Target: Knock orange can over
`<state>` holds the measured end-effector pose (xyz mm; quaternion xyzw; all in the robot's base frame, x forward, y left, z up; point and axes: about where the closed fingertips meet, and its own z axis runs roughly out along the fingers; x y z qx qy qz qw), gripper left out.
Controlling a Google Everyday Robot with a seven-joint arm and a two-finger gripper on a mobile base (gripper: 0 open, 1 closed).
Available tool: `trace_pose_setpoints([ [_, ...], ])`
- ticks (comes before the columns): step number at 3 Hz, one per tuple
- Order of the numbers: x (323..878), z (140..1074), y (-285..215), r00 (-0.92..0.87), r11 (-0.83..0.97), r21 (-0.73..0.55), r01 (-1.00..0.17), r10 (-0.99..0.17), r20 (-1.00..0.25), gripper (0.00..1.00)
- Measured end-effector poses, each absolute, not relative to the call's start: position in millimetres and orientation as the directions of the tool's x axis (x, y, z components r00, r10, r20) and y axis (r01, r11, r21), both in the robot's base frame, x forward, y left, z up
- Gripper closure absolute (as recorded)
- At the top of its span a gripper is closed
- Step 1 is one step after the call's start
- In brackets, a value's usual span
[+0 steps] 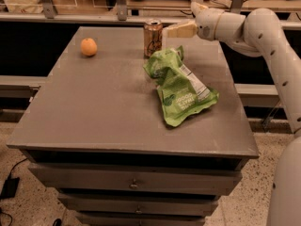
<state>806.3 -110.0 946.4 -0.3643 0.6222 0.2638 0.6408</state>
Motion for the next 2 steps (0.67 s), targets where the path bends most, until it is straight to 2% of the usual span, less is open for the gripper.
trace_pose_setpoints([
  [2,809.7,927.0,-90.5,0.085,0.557,-0.129,-0.82,-0.105,-0.991,0.0],
])
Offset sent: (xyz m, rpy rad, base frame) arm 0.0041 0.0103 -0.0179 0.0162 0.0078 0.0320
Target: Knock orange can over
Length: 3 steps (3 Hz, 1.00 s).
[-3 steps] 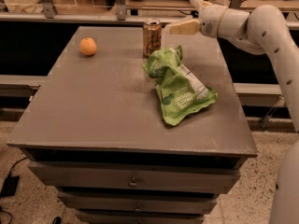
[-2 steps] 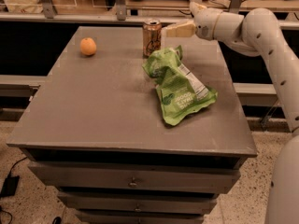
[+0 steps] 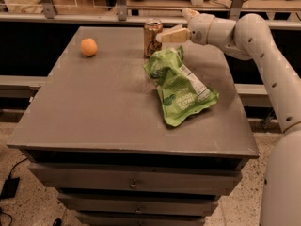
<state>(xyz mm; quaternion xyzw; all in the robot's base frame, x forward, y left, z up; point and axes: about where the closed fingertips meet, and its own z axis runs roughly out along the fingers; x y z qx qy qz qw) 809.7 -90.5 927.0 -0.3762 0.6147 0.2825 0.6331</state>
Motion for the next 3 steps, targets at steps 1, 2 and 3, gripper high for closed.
trace_pose_setpoints([
  [1,809,923,-86,0.084,0.549,-0.129,-0.826,-0.107,-0.991,0.0],
  [2,805,912,-68,0.073,0.514,-0.121,-0.849,-0.113,-0.991,0.0],
  [3,805,910,-65,0.071,0.507,-0.12,-0.854,-0.115,-0.991,0.0],
])
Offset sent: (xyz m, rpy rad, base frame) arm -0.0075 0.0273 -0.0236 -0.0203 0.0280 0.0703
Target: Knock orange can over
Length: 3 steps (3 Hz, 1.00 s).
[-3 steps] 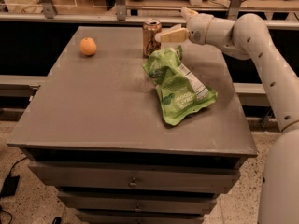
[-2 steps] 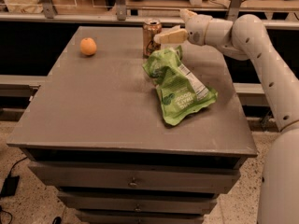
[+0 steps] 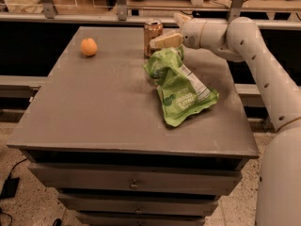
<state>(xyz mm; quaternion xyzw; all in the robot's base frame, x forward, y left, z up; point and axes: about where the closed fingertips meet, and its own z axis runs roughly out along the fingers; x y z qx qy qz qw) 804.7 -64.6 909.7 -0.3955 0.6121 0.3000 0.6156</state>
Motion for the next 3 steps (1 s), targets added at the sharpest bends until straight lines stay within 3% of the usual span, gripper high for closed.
trace_pose_setpoints([
  [3,800,900,-48,0.065,0.475,-0.111,-0.873,-0.112,-0.992,0.0],
])
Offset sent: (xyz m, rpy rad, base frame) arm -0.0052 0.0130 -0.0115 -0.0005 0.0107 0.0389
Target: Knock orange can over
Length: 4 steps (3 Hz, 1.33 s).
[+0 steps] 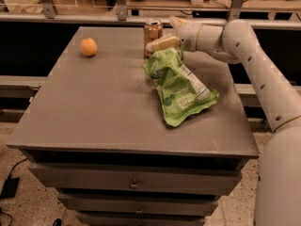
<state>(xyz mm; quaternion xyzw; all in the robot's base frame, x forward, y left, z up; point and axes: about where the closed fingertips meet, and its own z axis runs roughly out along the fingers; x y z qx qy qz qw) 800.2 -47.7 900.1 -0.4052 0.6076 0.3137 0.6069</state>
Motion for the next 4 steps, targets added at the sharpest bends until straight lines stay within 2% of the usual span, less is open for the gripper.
trace_pose_setpoints([
  [1,799,898,-45,0.063,0.47,-0.109,-0.876,-0.111,-0.992,0.0],
  [2,798,893,-38,0.059,0.458,-0.104,-0.883,-0.111,-0.992,0.15],
  [3,797,888,-34,0.055,0.451,-0.098,-0.887,-0.108,-0.993,0.47],
  [4,796,887,-33,0.055,0.451,-0.096,-0.887,-0.105,-0.993,0.7],
])
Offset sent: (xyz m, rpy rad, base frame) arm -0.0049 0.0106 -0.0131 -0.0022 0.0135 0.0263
